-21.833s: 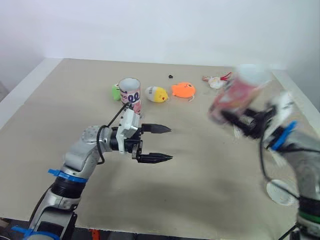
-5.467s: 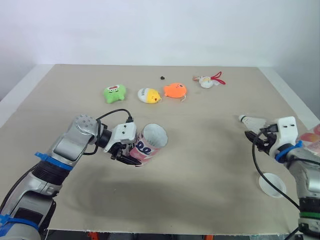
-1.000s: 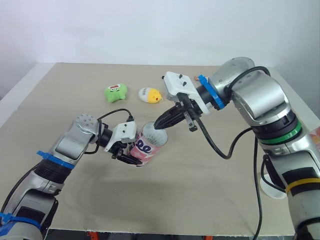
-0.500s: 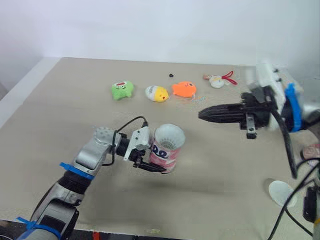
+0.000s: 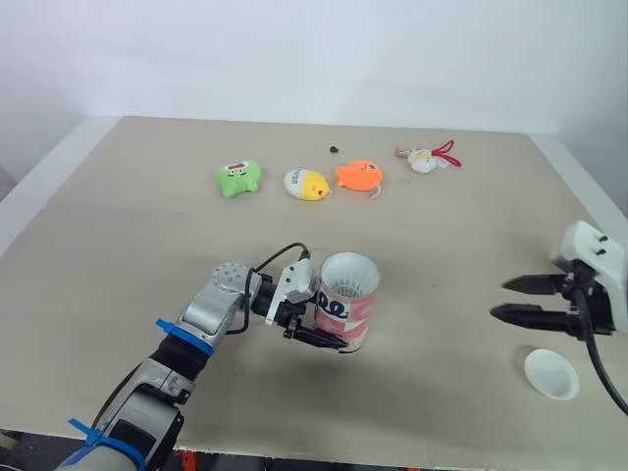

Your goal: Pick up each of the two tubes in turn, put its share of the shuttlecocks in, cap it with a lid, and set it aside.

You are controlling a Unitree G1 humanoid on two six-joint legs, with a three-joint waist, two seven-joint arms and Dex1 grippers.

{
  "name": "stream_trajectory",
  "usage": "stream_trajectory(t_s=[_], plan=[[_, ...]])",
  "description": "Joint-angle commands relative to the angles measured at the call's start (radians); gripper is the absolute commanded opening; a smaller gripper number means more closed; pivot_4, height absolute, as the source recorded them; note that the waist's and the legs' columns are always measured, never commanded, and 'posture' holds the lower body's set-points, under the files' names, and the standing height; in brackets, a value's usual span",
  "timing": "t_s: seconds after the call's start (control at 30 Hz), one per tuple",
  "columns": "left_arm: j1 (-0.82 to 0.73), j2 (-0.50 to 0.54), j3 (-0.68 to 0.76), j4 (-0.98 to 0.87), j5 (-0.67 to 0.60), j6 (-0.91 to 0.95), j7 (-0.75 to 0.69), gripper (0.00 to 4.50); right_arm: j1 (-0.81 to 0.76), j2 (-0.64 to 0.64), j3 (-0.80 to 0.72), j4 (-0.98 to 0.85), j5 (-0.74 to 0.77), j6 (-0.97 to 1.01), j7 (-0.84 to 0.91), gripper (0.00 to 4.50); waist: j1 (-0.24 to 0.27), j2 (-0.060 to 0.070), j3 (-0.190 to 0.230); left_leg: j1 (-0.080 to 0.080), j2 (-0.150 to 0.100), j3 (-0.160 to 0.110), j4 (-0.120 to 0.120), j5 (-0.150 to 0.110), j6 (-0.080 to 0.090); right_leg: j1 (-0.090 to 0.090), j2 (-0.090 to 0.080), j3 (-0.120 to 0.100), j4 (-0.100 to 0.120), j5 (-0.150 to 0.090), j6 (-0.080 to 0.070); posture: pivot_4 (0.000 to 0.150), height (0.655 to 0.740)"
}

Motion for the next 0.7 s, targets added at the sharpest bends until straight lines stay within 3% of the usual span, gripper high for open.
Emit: stream_trajectory(t_s=[0.03, 0.4, 0.7], plan=[[0.013, 0.033, -0.035, -0.022, 0.036, -0.004, -0.017, 2.83, 0.063, -0.023, -0.059, 0.149, -0.057, -0.114, 0.055, 4.35, 0.0, 0.0, 0.0, 0.001, 0.001, 0.0, 0.0, 0.0, 0.0, 0.0, 0.0, 0.0, 0.0, -0.003, 0.002, 0.15, 0.74], [0.041, 0.05, -0.051, -0.006, 0.067, -0.079, 0.003, 2.83, 0.053, -0.042, 0.045, 0.518, -0.122, -0.258, 0.076, 4.35, -0.003, 0.003, -0.002, 0.006, 0.002, 0.004, -0.001, 0.0, 0.0, 0.003, 0.001, 0.004, 0.0, -0.003, 0.002, 0.15, 0.74], [0.043, 0.032, -0.043, 0.014, 0.067, -0.123, 0.02, 2.83, 0.045, -0.016, 0.152, 0.533, -0.131, -0.264, 0.052, 4.35, -0.003, 0.005, -0.003, 0.007, 0.001, 0.004, -0.001, 0.0, 0.0, 0.004, 0.001, 0.005, 0.0, -0.003, 0.003, 0.15, 0.74]])
